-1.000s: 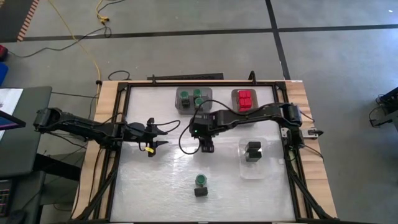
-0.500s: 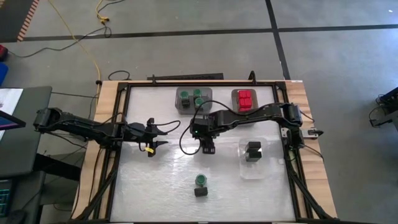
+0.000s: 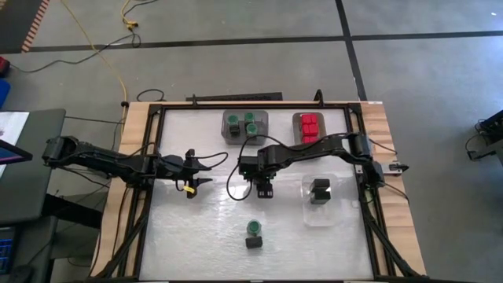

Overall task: Sort spices by type
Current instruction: Put the bottom left black seasoning can into the white transparent bin

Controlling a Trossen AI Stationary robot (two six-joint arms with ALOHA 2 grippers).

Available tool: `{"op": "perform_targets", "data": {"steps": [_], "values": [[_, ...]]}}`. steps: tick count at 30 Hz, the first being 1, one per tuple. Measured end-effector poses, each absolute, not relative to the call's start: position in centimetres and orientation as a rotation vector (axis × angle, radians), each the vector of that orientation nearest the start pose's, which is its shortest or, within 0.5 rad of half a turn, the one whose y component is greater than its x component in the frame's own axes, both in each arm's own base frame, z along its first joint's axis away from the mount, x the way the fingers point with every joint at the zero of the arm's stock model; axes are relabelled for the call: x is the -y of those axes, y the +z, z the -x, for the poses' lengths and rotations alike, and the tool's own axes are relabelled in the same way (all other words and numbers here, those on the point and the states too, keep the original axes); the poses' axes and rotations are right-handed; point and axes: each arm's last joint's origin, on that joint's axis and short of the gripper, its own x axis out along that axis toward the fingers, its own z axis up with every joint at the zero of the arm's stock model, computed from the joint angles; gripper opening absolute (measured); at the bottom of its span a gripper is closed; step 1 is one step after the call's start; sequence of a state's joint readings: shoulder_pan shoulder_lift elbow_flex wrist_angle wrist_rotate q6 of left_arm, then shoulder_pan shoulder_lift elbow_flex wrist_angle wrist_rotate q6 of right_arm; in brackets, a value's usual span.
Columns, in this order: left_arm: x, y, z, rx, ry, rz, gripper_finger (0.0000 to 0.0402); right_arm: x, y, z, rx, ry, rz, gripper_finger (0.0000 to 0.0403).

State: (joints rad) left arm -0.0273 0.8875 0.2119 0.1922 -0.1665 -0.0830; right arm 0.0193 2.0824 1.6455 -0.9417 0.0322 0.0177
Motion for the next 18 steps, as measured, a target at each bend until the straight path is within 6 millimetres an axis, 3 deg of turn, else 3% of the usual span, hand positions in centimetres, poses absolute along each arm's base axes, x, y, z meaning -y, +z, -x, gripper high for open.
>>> {"op": "perform_targets", "data": {"steps": [10,18], "values": [[0.0,15.7,-16.7,-0.475,0.156,0.034,0.0183,-0.5,21.5,-41.0,-1.303,-0.041,0.029,0.029],[0.0,15.7,-16.7,-0.475,0.156,0.034,0.0183,-0.6,21.6,-41.0,-1.298,-0.04,0.031,0.0289]]}}
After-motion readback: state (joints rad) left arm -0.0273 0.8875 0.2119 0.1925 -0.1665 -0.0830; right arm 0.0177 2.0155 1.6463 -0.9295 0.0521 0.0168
